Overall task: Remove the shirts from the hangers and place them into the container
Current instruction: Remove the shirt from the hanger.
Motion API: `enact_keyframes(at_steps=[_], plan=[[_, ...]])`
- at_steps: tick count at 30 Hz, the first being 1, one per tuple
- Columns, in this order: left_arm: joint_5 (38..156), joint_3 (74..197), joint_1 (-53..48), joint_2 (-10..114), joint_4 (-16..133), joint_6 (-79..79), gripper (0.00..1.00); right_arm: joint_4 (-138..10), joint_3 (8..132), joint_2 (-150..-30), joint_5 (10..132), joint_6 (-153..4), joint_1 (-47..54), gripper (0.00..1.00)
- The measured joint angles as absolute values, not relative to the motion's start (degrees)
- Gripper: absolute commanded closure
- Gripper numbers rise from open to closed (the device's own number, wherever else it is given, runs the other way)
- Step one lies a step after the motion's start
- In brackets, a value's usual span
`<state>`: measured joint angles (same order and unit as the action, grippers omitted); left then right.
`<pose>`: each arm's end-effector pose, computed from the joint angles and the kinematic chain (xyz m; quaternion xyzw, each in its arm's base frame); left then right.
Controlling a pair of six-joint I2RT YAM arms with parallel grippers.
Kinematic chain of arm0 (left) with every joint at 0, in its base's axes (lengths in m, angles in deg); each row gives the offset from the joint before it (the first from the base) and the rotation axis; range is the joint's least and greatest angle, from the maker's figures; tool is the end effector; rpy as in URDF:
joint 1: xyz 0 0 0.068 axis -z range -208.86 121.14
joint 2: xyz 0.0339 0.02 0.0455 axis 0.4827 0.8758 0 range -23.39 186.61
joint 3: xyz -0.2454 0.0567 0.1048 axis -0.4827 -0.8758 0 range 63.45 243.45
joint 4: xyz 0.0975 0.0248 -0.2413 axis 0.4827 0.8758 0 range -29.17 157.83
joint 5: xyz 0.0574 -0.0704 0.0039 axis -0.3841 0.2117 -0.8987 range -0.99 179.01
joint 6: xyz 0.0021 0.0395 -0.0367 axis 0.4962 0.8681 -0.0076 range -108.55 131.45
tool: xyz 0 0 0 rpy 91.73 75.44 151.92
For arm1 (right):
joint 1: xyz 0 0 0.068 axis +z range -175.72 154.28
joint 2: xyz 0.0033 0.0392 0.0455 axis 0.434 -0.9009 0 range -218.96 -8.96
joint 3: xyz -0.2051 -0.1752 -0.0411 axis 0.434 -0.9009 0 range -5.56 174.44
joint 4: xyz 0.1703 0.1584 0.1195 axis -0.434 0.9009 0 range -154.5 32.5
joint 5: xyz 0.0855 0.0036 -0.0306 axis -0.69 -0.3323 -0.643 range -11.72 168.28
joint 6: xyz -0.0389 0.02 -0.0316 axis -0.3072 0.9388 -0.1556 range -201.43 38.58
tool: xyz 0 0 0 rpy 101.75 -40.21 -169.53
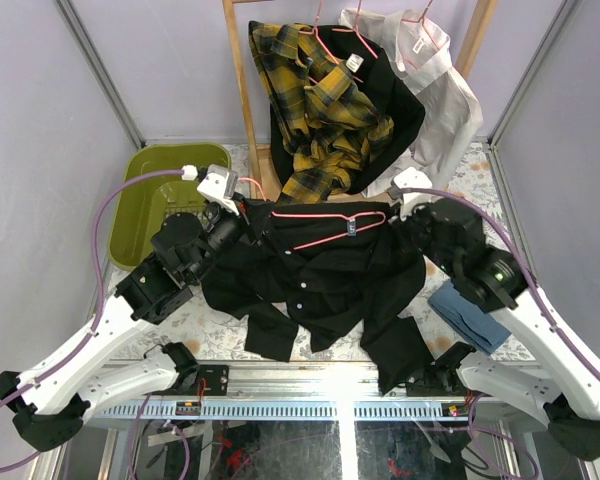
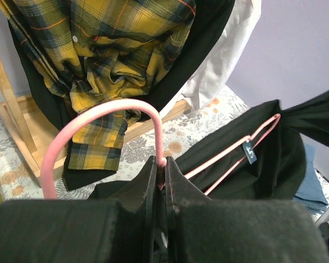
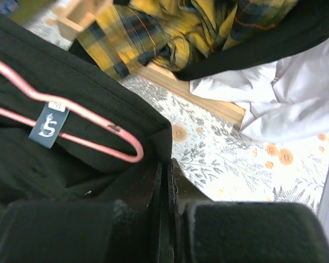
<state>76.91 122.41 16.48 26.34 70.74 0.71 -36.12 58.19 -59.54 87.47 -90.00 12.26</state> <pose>0.1391 -0.1302 0.4121 0.1396 0.6974 -0.2625 0.6521 0.1474 0.1079 0.4031 -0.2683 0.7467 0.0921 0.6016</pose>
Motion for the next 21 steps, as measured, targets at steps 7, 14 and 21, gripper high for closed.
enact_keyframes(at_steps=[7, 14, 21], plan=[[78.0, 120.8, 16.4, 25.3, 69.5, 0.9, 1.00, -34.9, 59.1, -65.9, 91.1, -90.0, 12.3, 0.82], [78.0, 120.8, 16.2, 25.4, 69.5, 1.3, 1.00, -34.7, 59.1, -61.6, 88.2, -89.7, 11.9, 0.47], [78.2, 120.8, 16.1, 25.8, 69.5, 1.3, 1.00, -35.8, 59.1, -55.2, 86.5, -89.3, 11.8, 0.38]])
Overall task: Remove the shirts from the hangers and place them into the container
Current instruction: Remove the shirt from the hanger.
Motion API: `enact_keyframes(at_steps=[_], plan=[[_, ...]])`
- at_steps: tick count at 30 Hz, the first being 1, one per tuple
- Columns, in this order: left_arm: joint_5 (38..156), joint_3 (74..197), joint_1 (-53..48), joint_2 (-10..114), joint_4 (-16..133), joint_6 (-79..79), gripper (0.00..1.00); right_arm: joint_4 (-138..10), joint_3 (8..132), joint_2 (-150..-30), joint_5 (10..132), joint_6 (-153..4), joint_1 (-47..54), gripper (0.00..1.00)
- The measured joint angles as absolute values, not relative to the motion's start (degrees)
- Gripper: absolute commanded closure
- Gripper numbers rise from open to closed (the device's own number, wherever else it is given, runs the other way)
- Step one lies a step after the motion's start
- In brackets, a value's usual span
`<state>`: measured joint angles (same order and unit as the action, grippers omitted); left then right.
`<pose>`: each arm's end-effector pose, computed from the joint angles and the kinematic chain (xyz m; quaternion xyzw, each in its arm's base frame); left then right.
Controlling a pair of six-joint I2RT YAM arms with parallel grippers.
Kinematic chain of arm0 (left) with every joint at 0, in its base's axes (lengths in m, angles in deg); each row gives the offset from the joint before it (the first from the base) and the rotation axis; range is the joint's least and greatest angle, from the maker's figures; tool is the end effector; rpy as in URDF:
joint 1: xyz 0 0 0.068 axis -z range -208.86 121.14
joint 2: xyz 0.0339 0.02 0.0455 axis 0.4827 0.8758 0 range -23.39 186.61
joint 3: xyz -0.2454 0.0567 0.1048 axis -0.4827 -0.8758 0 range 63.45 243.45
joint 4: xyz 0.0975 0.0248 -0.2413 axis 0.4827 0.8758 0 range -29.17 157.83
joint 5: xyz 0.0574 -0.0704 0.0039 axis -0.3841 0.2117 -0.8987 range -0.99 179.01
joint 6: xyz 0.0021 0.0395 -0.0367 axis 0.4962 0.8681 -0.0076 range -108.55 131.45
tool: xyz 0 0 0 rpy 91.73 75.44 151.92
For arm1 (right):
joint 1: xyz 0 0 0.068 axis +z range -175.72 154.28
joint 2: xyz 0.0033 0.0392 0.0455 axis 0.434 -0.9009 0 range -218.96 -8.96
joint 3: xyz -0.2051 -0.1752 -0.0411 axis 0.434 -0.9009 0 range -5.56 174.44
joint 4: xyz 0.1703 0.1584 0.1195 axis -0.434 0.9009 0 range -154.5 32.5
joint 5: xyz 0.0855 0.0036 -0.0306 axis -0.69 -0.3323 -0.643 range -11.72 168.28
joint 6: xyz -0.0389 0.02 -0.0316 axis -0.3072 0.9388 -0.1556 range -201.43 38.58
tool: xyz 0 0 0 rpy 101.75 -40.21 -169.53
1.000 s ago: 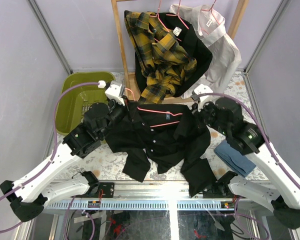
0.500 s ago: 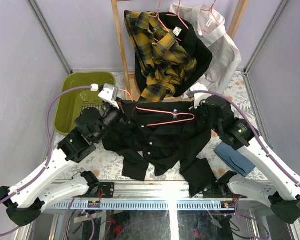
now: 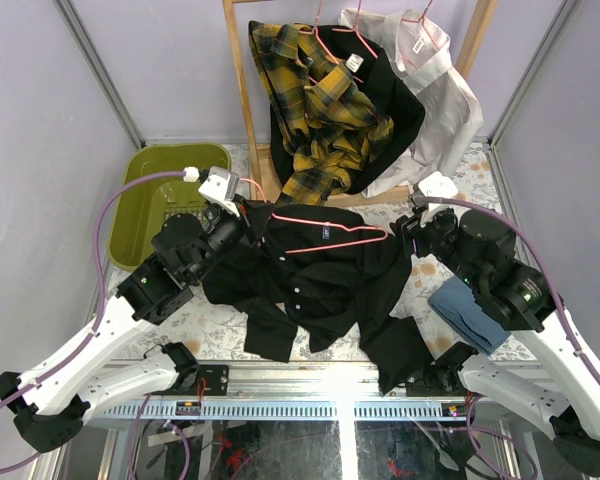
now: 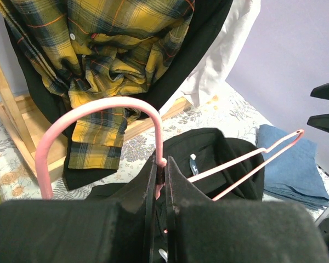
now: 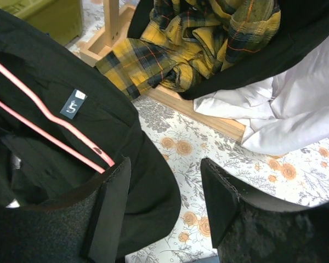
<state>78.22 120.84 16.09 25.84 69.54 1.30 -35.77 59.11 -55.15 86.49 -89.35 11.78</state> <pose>0.1396 -0.1300 0.4065 0.1484 0.6948 -0.2649 0.6520 0.1285 0.0922 0.4192 -0.2532 0.7239 0.1101 0.6322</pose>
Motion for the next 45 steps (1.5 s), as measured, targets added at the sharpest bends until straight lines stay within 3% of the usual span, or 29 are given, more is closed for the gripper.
enact_keyframes(at_steps=[3, 7, 12, 21, 26, 32, 34, 36, 37, 40, 45], plan=[[78.9, 120.8, 16.1, 25.9, 69.5, 1.6, 1.00, -35.7, 59.6, -54.7, 84.5, -88.6, 11.7, 0.31], [80.3, 120.9, 16.1, 26.3, 69.6, 2.2, 1.00, -36.2, 60.8, -55.8, 77.0, -86.8, 11.7, 0.12], [82.4, 123.2, 16.1, 28.7, 71.1, 2.4, 1.00, -35.0, 63.7, -60.2, 66.3, -85.9, 11.7, 0.09], [84.4, 124.6, 16.1, 30.1, 71.4, 2.5, 1.00, -26.0, 67.0, -72.3, 59.1, -86.7, 11.7, 0.34], [84.4, 126.1, 16.1, 31.4, 73.3, 2.5, 1.00, -24.1, 67.0, -72.2, 58.0, -87.1, 11.7, 0.52], [84.3, 126.5, 16.1, 31.7, 74.5, 2.5, 0.99, -22.8, 67.0, -70.1, 58.0, -88.3, 11.7, 0.99], [84.1, 126.5, 16.1, 31.9, 74.5, 2.8, 0.82, -22.0, 67.0, -69.8, 56.7, -88.8, 12.0, 1.00], [84.1, 126.5, 16.1, 32.2, 74.6, 2.9, 0.58, -21.4, 67.0, -69.3, 56.5, -89.0, 12.2, 1.00], [84.1, 126.5, 16.1, 32.3, 74.7, 3.0, 0.52, -21.0, 66.9, -69.1, 56.8, -89.0, 12.1, 1.00], [84.1, 126.5, 16.1, 32.1, 74.8, 2.7, 0.42, -20.9, 66.9, -68.7, 58.8, -88.8, 11.7, 1.00], [84.1, 124.7, 16.1, 30.7, 74.7, 2.5, 0.35, -20.8, 66.9, -68.7, 59.5, -88.7, 11.7, 1.00]])
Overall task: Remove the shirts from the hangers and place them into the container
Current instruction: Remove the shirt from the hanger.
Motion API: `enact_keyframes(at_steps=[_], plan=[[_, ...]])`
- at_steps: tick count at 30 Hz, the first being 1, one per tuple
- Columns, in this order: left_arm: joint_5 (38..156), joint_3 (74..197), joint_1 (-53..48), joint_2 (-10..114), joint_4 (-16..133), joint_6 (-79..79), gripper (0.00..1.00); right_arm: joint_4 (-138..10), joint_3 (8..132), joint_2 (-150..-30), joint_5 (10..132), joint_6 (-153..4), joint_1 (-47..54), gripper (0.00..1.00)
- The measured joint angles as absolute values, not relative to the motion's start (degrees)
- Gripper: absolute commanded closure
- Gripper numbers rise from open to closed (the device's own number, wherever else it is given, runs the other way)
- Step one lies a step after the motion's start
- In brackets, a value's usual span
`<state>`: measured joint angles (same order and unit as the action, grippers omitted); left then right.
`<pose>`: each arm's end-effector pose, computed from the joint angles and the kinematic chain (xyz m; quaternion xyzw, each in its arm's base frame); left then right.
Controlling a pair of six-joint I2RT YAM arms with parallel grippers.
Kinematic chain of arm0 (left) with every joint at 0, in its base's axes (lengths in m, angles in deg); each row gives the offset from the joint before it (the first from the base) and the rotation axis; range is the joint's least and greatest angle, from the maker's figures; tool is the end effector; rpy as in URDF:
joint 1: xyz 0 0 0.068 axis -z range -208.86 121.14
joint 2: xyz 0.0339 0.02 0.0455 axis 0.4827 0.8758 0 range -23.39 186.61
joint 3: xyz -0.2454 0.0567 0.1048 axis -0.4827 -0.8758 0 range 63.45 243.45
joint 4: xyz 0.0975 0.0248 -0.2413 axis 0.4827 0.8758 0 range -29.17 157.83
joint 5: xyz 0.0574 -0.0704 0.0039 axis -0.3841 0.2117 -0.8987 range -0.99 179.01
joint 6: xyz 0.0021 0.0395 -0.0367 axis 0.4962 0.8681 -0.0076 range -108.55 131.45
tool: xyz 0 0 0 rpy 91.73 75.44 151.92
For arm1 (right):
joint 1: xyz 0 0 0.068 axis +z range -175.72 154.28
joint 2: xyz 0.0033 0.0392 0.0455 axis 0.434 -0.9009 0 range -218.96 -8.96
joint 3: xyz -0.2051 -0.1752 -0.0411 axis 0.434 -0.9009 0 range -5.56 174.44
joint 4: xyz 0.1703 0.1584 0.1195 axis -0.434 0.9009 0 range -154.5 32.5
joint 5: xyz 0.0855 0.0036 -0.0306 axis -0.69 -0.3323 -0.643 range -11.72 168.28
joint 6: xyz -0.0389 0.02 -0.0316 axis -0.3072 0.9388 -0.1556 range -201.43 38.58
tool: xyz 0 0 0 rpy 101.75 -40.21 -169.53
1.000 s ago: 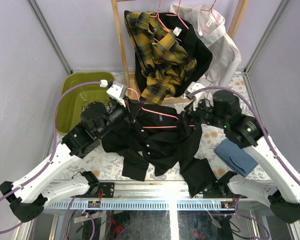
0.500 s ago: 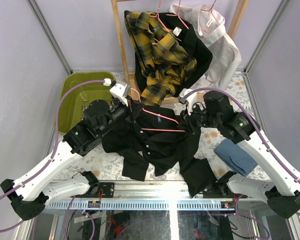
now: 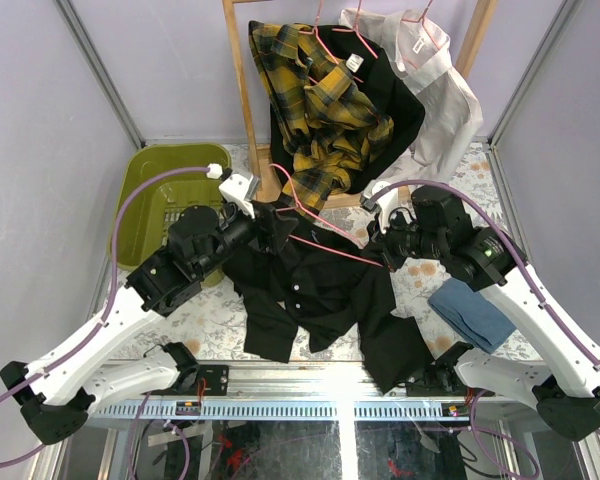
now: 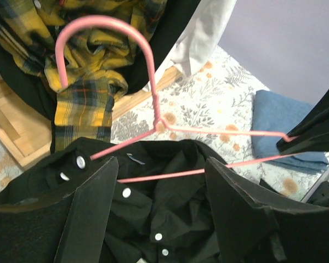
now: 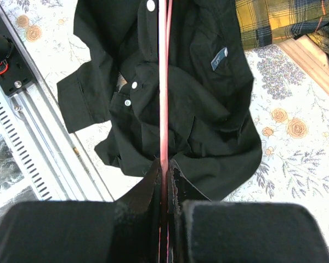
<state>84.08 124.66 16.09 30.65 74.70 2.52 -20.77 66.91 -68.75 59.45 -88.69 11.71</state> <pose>0.1502 -0.1458 0.4044 0.2036 0.7188 -0.2722 0.6064 0.1561 0.1339 0.3984 -0.4010 0.7638 0.2638 0.4316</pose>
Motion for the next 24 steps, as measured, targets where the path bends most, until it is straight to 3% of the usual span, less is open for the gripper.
enact_keyframes(at_steps=[8, 12, 17, 20, 24], plan=[[79.5, 116.1, 16.1, 29.6, 74.1, -1.2, 0.35, -20.6, 66.9, -68.9, 59.8, -88.7, 11.7, 1.00], [73.6, 112.8, 16.1, 30.9, 74.0, -7.3, 0.30, -20.6, 66.9, -69.1, 59.8, -88.7, 11.7, 1.00], [66.9, 111.5, 16.0, 34.9, 73.2, -16.7, 0.33, -20.6, 66.9, -69.4, 59.8, -88.6, 11.7, 1.00], [64.4, 111.5, 15.9, 37.8, 72.6, -21.4, 0.43, -20.6, 66.9, -69.6, 59.8, -88.6, 11.7, 1.00], [61.8, 111.5, 15.3, 41.3, 72.7, -26.6, 0.75, -20.3, 66.9, -69.6, 59.9, -88.6, 11.7, 1.00]])
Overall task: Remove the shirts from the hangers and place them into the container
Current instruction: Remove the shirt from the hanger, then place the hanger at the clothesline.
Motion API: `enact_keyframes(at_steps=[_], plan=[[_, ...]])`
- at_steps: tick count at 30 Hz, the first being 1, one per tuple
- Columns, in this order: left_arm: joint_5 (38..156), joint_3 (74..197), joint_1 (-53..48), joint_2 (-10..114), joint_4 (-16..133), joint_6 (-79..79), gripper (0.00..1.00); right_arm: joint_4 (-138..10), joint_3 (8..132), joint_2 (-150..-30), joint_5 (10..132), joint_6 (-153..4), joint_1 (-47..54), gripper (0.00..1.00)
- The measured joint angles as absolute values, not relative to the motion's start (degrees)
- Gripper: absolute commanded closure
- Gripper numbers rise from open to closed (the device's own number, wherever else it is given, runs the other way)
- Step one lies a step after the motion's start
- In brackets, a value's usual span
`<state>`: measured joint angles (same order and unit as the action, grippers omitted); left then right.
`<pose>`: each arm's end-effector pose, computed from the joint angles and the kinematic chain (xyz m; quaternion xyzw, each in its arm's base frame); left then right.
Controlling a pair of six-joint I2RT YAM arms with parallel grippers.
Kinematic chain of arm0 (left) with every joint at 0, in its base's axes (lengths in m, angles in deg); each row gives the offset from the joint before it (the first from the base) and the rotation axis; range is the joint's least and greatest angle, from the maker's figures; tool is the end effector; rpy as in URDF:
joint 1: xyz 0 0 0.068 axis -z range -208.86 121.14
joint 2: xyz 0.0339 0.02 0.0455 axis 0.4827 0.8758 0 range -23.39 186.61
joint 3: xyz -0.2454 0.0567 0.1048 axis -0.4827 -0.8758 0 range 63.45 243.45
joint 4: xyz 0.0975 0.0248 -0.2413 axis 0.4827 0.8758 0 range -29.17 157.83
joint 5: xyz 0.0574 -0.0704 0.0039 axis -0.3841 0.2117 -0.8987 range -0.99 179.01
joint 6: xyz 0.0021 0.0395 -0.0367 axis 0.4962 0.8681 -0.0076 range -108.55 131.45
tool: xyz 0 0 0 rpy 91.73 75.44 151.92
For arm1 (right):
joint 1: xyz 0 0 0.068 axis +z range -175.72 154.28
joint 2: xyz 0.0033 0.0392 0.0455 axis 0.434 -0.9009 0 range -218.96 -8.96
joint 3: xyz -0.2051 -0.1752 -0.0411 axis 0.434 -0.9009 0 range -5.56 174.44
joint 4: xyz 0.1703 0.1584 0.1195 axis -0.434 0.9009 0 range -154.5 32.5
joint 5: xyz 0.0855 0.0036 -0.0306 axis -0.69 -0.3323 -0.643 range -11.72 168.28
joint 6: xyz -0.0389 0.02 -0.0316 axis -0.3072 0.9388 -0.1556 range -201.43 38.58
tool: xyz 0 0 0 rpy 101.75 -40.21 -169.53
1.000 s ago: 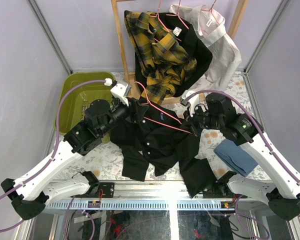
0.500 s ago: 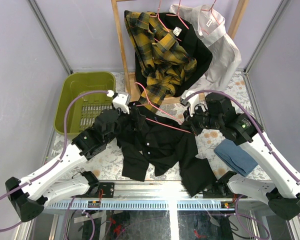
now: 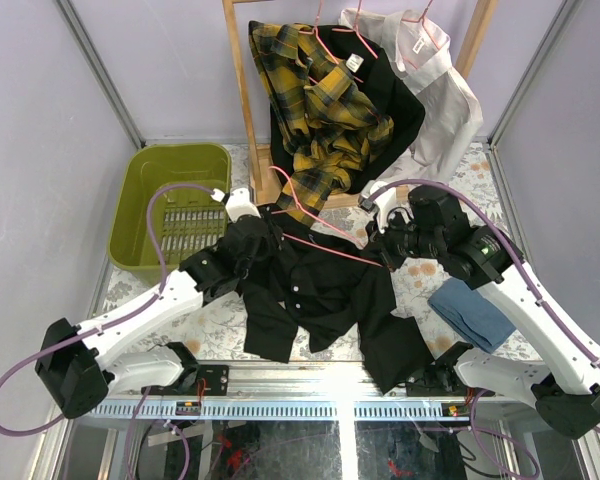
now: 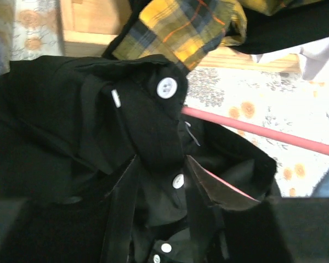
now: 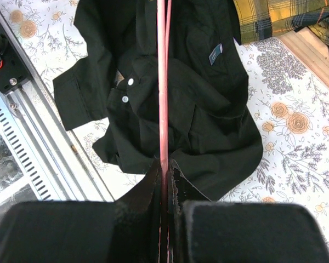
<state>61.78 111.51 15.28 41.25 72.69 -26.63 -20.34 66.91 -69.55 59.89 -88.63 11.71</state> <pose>0.1920 -0.1637 0.2892 -0.0762 0.8402 -0.1747 0.5077 0.1591 0.1359 0.3951 -0.3997 0.7705 0.2593 0.4234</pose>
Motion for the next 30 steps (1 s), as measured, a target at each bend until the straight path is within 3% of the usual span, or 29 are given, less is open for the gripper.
enact_keyframes(at_steps=[3, 8, 22, 30], plan=[[60.0, 111.5, 14.8, 42.1, 73.8, -29.0, 0.90, -19.9, 66.9, -69.5, 60.9, -88.7, 11.7, 1.00], [57.3, 111.3, 14.5, 39.7, 75.1, -30.3, 1.00, -18.0, 67.0, -68.2, 62.7, -89.2, 11.7, 1.00], [59.9, 103.9, 14.5, 30.6, 78.1, -29.2, 1.00, -11.1, 70.7, -53.6, 66.9, -92.1, 11.7, 1.00], [76.2, 104.0, 14.8, 32.7, 75.3, -22.3, 1.00, -20.8, 68.4, -51.2, 71.7, -90.8, 11.7, 1.00]])
